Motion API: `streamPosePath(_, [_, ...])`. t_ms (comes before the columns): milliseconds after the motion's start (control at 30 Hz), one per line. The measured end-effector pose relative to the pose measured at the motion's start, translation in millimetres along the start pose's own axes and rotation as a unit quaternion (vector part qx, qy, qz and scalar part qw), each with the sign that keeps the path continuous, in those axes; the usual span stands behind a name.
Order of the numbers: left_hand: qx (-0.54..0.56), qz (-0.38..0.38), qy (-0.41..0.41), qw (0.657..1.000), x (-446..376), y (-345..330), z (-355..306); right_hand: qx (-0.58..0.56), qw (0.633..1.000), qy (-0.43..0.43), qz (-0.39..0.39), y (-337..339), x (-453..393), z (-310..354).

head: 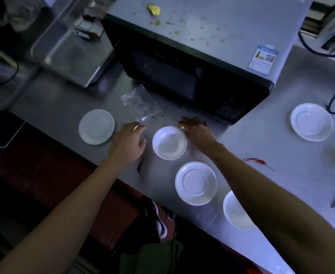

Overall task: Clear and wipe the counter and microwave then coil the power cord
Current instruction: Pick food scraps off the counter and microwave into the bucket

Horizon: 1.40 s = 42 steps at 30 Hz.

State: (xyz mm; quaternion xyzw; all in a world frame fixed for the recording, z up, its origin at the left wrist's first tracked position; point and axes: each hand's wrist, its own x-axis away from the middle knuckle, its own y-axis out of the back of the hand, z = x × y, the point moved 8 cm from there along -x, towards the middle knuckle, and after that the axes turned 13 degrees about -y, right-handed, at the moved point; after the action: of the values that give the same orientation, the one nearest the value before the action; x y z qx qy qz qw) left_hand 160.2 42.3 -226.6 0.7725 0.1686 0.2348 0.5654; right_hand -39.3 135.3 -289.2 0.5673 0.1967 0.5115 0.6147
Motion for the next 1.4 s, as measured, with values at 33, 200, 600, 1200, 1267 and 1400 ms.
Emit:
streamPosePath(33, [-0.004, 0.001, 0.002, 1.000, -4, 0, 3, 0.014, 1.000, 0.008, -0.003, -3, -1, 0])
streamPosePath(200, [-0.024, 0.018, -0.008, 1.000, -24, -6, 17, 0.042, 0.997, 0.003, -0.064, -3, 3, -6])
streamPosePath(600, [-0.046, 0.075, -0.067, 0.994, -61, -15, 52, 0.021, 0.994, -0.052, -0.094, 3, 5, 6])
streamPosePath(1200, [-0.003, 0.016, -0.143, 0.990, -92, -5, 53, -0.208, 0.906, -0.302, -0.211, 22, 55, -37])
streamPosePath(1267, [0.029, -0.012, -0.144, 0.989, -93, 3, 54, -0.216, 0.897, -0.299, -0.245, 32, 59, -33])
streamPosePath(1400, [0.048, -0.058, -0.165, 0.983, -90, 17, 55, -0.245, 0.876, -0.290, -0.298, 49, 66, -12])
